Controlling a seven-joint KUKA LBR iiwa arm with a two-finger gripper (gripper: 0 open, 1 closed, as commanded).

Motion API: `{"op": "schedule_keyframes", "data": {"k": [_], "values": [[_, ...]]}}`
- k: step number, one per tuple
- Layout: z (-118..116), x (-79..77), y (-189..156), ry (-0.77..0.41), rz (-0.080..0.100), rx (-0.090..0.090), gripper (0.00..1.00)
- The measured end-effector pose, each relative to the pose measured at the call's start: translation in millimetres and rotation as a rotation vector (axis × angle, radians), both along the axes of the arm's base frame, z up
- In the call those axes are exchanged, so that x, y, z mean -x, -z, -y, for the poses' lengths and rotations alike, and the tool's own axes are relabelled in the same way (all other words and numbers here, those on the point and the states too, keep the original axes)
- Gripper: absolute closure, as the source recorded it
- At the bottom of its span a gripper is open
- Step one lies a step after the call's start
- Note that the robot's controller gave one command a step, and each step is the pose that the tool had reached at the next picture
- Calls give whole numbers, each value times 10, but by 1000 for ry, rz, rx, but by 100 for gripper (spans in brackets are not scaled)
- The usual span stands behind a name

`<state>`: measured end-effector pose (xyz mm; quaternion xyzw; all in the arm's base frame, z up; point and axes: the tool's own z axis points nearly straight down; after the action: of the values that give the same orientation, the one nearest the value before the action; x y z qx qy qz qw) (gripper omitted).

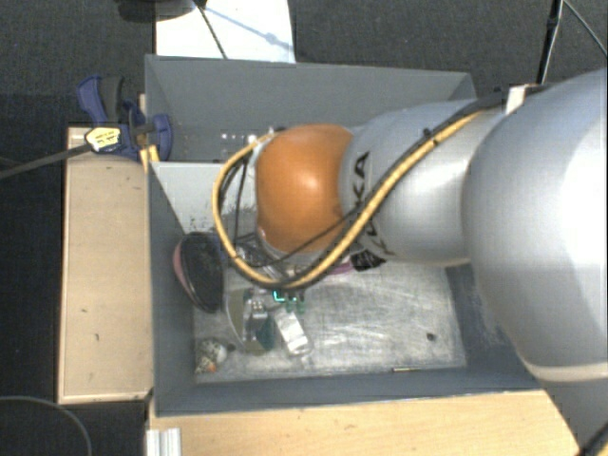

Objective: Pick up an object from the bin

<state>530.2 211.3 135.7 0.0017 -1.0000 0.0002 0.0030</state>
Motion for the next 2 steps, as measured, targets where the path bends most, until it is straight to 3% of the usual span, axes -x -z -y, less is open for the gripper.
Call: {"op": "schedule_keyframes", "data": {"k": [1, 2], "values": [[680, -57, 432, -137, 4, 2, 0], [303, 101, 601, -229, 2, -1, 0]]}}
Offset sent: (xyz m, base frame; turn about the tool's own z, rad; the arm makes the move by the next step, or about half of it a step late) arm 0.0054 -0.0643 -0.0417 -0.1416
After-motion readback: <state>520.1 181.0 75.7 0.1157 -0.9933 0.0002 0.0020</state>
